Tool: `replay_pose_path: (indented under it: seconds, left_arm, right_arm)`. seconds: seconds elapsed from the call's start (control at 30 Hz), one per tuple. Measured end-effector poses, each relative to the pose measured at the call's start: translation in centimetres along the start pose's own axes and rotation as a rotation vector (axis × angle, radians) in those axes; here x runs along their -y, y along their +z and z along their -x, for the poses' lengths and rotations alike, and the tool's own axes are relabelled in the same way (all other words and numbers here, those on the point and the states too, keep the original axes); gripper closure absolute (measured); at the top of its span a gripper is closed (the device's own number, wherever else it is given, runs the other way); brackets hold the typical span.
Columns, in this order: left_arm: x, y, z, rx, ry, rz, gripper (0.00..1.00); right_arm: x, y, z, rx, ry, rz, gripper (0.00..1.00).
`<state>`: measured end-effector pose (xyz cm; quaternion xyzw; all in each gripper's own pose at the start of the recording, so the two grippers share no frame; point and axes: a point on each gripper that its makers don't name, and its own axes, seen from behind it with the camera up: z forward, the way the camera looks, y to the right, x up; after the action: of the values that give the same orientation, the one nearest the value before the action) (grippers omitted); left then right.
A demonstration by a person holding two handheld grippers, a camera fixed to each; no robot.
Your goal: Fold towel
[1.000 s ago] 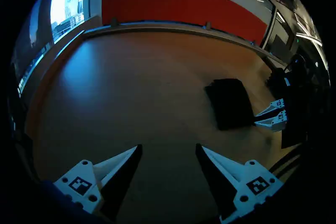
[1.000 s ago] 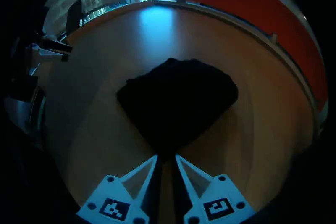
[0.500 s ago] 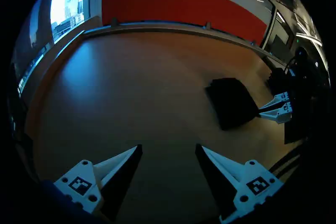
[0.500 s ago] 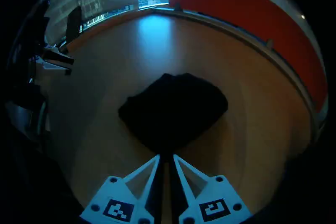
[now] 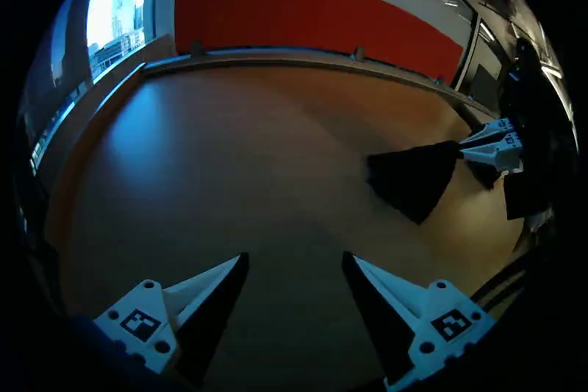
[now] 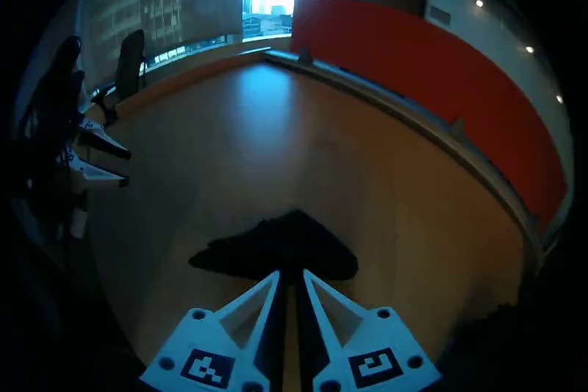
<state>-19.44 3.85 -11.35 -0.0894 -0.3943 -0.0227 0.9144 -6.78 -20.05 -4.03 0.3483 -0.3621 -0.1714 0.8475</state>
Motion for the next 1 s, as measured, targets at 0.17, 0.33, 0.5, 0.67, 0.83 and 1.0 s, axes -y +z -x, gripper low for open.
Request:
replay_pose_path:
  seconds: [0.17, 0.33, 0.5, 0.67, 0.83, 1.0]
  left_arm:
    - [-0.4, -0.2, -1.1, -0.017, 0.005, 0.002, 0.07]
    - [-1.0, -0.2, -2.0, -0.032, 0.007, 0.006, 0.07]
    - [-1.8, 0.0, -2.8, -0.039, 0.010, 0.011, 0.06]
    - [-2.7, 0.4, -3.4, -0.039, 0.014, 0.015, 0.07]
    - [-3.4, 0.7, -3.8, -0.037, 0.016, 0.014, 0.06]
    - [-4.0, 1.0, -4.2, -0.034, 0.016, 0.009, 0.06]
  right_arm:
    - [-1.7, -1.6, -2.7, -0.039, -0.005, 0.022, 0.93]
    - [-3.6, -3.1, -3.9, -0.059, -0.010, 0.043, 0.93]
    - [-5.8, -4.5, -4.0, -0.062, -0.009, 0.068, 0.93]
    - [-8.5, -5.9, -3.8, -0.066, -0.003, 0.092, 0.93]
    - [-11.9, -7.5, -3.5, -0.067, 0.006, 0.120, 0.93]
    - [-15.6, -9.0, -3.1, -0.060, 0.009, 0.153, 0.93]
